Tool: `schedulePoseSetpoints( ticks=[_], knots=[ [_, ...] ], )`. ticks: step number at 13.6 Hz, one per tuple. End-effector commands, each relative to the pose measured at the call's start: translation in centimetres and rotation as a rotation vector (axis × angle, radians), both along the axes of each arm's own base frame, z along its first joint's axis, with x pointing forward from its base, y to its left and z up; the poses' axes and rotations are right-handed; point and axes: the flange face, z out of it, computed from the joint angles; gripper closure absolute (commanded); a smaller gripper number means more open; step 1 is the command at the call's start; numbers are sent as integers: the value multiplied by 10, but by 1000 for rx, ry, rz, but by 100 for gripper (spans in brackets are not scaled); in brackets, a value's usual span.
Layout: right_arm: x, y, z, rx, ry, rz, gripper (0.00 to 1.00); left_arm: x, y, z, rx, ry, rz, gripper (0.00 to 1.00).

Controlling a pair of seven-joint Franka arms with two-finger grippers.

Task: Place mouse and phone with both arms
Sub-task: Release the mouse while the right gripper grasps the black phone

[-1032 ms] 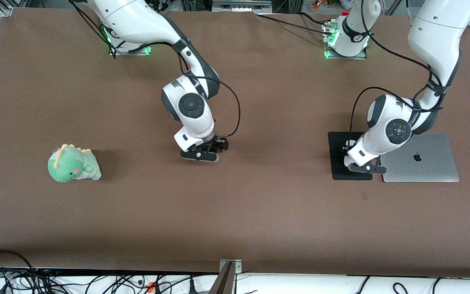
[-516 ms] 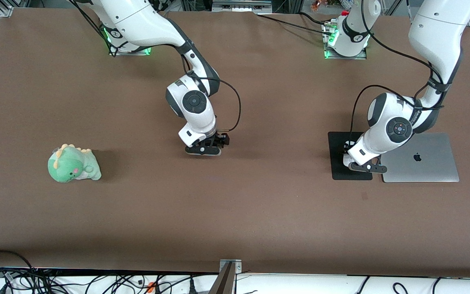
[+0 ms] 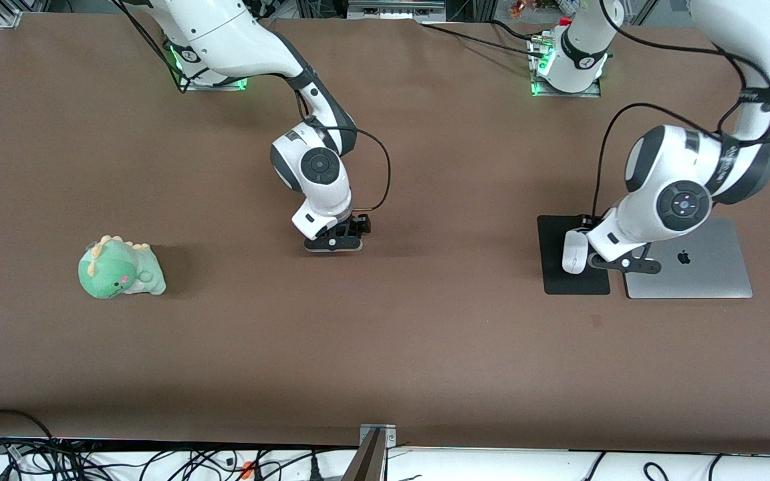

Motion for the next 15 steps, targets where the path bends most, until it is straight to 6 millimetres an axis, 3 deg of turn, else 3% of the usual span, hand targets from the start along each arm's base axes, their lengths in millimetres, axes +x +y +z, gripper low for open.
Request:
schedulePoseSetpoints(
  ticks=[1, 3, 6, 8, 10, 11, 15],
  knots=[
    [-12, 1, 2, -26, -29, 58, 2, 22, -1, 90, -12, -1, 23, 0],
    [-13, 0, 0, -34, -26, 75, 18, 28, 4, 153, -10, -14, 41, 0],
    [-8, -2, 4, -39, -24, 101, 54, 24, 5, 210, -24, -79, 20, 0],
    [4, -3, 19, -56, -8, 85, 66, 11, 10, 222, -85, -88, 57, 0],
    [27, -7, 43, -86, 25, 65, 76, 15, 33, 213, -64, -122, 126, 0],
    [39, -15, 53, -95, 44, 69, 77, 11, 39, 221, -82, -144, 149, 0],
    [76, -68, 70, -67, 87, 123, 81, -38, 38, 244, -72, -256, 125, 0]
  ],
)
